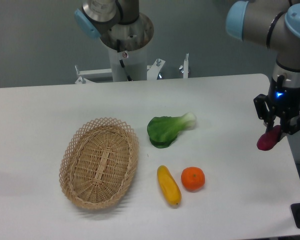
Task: Place the sweet potato in the basket
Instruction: 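Move the gripper holding the purple sweet potato over the table center, then carry the sweet potato over the wicker basket and lower it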
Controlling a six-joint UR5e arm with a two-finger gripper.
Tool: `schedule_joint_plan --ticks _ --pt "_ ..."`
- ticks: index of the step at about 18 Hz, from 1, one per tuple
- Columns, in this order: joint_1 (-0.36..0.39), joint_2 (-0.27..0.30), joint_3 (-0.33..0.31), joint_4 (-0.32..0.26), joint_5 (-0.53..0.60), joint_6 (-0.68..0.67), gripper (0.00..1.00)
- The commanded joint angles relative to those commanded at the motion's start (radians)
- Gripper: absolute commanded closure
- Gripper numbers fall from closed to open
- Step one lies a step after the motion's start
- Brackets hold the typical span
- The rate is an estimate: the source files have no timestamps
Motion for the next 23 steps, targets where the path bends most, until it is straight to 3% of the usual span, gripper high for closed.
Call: schedule_joint_plan --ticks 10,15,20,23 --pt "-0.103 0.043 -0.058 0.029 0.002 -0.224 0.76" --pt "-0.224 0.064 -0.107 0.054 0.005 -0.495 0.76" --pt "-0.350 0.081 -0.239 0.248 0.024 -0.730 0.76" --pt "-0.442 0.087 -0.326 0.325 0.109 -0.782 0.76"
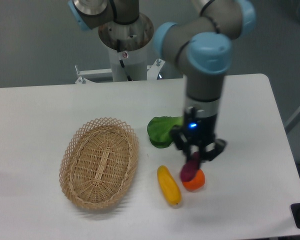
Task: Place the sweet potato in the basket
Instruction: 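Carry the sweet potato over the wicker basket and lower it, then lower the sweet potato into the basket and open the gripper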
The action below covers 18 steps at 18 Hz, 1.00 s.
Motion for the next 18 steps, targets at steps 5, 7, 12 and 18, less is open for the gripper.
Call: schedule_joint_plan --ticks 5,7,12,18 --pt "-0.132 -0.002 -0.133 0.048 0.118 -0.038 0.76" --pt "-0.167 -0.002 -0.169 0.089 0.151 -0.035 0.76" --pt "-0.227 -0.006 -0.209 0.100 0.163 -0.042 0.76" --pt "-0.290 -0.054 -0.207 0.100 0.175 -0.026 0.76"
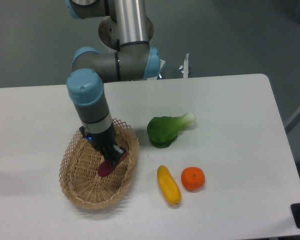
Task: Place the sweet potato in the basket
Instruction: 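Lower the sweet potato into the basket and open the gripper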
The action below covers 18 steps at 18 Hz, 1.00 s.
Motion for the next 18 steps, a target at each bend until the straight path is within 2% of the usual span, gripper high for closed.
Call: schedule_joint_plan --ticks 4,8,9,10,11,15,18 --pt "-0.029 -0.015 -0.015 0.000 0.011 -0.003 0.72" --pt "-0.038 -0.015 -0.026 0.000 0.023 -0.009 0.63" --pt "-0.037 -0.014 -0.025 0.000 0.023 -0.008 0.43" --pt "-0.037 -0.009 -0.020 0.000 0.026 -0.005 0.16" --pt "-0.037 -0.005 -0.015 0.002 0.038 -0.003 0.00" --pt "-0.028 -0.006 0.049 0.008 0.048 -0.018 0.00" --pt "0.009 -0.002 0.090 0.008 0.049 -0.089 0.00"
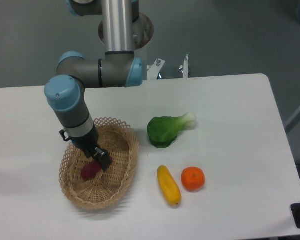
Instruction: Place the sweet potato in the basket
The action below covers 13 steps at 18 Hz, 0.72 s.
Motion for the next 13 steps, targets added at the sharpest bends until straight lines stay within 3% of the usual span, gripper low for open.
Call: schedule_joint_plan --ticks 6,11,13 --pt "0.141 0.009 0.127 0.000 -0.008 0.012 0.00" --pt "0.287 0.015 0.232 -0.018 -0.024 0.159 0.00" --pt "0.362 0.017 0.261 -0.099 -0.102 0.196 0.00"
